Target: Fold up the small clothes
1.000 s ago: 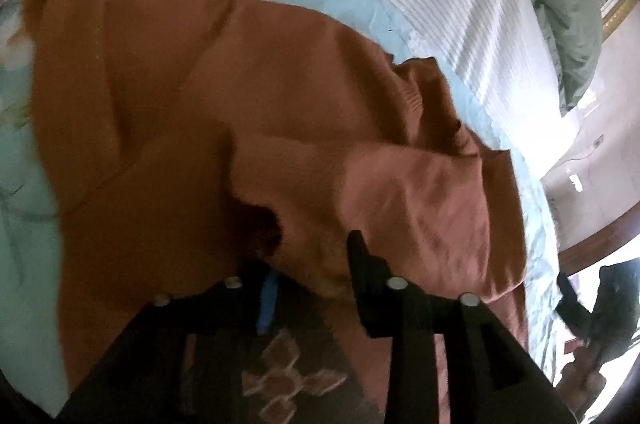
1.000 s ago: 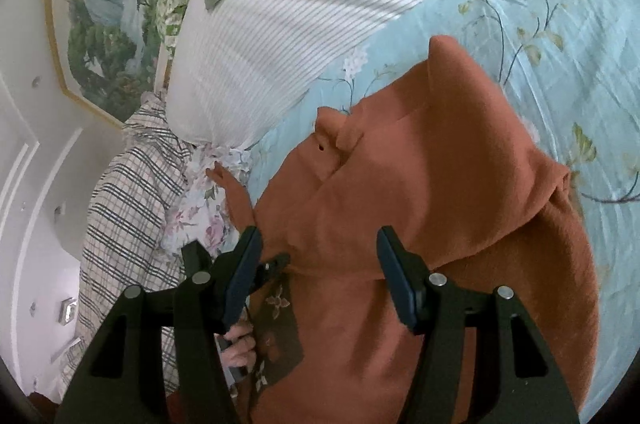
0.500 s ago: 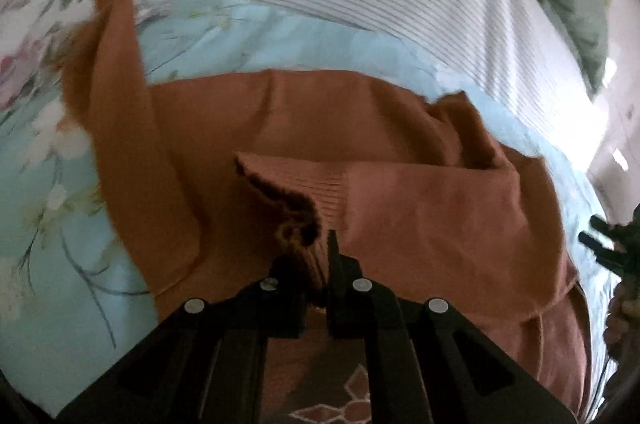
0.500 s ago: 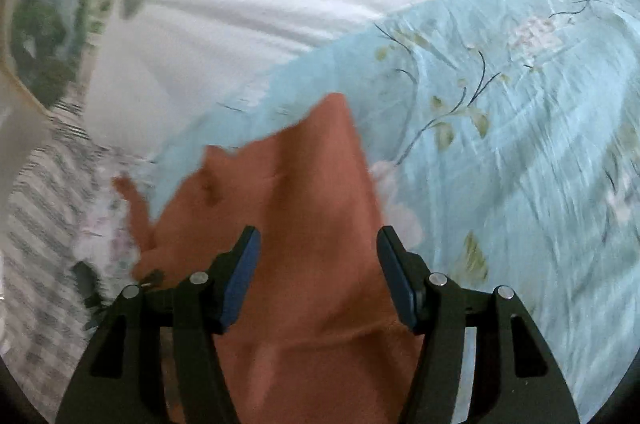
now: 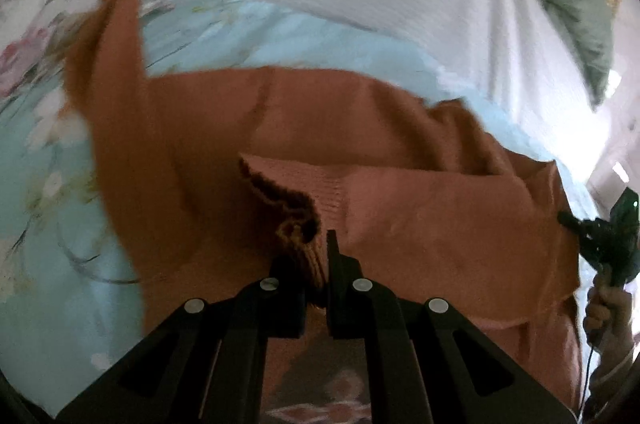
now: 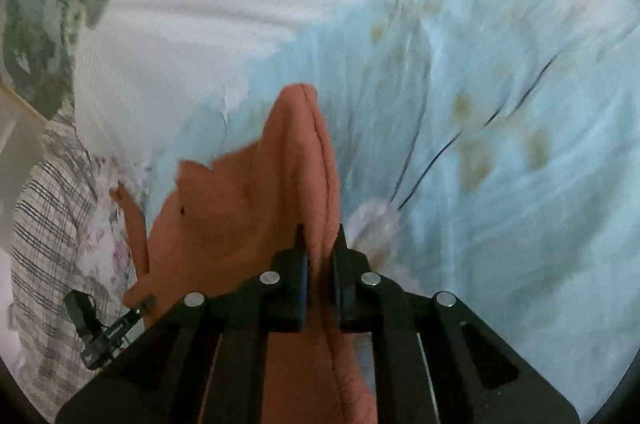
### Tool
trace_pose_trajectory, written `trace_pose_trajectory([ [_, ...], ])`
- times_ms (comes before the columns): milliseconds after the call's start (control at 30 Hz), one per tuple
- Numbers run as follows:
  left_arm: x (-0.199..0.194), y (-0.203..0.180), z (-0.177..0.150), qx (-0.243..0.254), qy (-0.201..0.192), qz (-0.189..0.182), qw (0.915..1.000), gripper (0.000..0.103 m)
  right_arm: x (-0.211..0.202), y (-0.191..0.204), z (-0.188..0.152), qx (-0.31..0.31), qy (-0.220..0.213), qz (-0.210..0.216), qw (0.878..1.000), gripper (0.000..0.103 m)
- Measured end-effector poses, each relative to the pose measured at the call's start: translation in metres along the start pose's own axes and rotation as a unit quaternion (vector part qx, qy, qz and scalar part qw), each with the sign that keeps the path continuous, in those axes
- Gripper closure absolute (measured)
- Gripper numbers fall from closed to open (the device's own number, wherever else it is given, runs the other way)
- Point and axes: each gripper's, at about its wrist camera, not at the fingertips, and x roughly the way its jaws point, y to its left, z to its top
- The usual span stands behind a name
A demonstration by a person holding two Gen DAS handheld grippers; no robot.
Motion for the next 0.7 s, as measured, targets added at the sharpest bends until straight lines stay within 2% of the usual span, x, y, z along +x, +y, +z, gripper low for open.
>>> trace_pose_trajectory([
  [67,0.004,-0.016,0.002,0.023,-0.003,0.001,0.9997,0.098,-0.019,-0.002,0.002,-0.007,-0.024,-0.021,0.999,0.093],
  [233,0.026,-0.023,-0.001,0.031,0.016,0.026,0.9990,0.098,0.003,0.002,-0.008,-0.058,0.007,-0.114,0.992,0.093],
  [267,0.026,-0.021,-0.002,0.032,0.017,0.026,0.9990,0.098,0.008,0.003,-0.009,-0.062,0.016,-0.123,0.990,0.093],
  [367,0.022,-0.018,-0.001,0.039,0.016,0.022,0.9989,0.096,0.005,0.003,-0.009,-0.049,0.024,-0.126,0.991,0.090],
  [467,0.020,-0.019,-0.001,0.053,0.012,0.027,0.9982,0.096,-0.024,0.023,-0.013,-0.062,-0.022,-0.127,0.990,0.087],
  [500,0.020,-0.021,-0.001,0.059,0.012,0.029,0.9978,0.096,-0.032,0.034,-0.017,-0.075,-0.033,-0.114,0.990,0.087],
  [533,0.020,-0.022,-0.002,0.062,0.011,0.031,0.9975,0.096,-0.034,0.043,-0.023,-0.088,-0.027,-0.089,0.992,0.087],
  [600,0.019,-0.023,-0.002,0.064,0.011,0.033,0.9973,0.096,-0.023,0.053,-0.036,-0.101,0.008,-0.068,0.992,0.087],
  [633,0.018,-0.022,-0.003,0.064,0.011,0.032,0.9974,0.094,-0.013,0.050,-0.043,-0.101,0.032,-0.079,0.991,0.087],
  [700,0.014,-0.013,-0.004,0.053,0.009,0.032,0.9980,0.090,-0.002,0.038,-0.050,-0.094,0.053,-0.122,0.987,0.087],
])
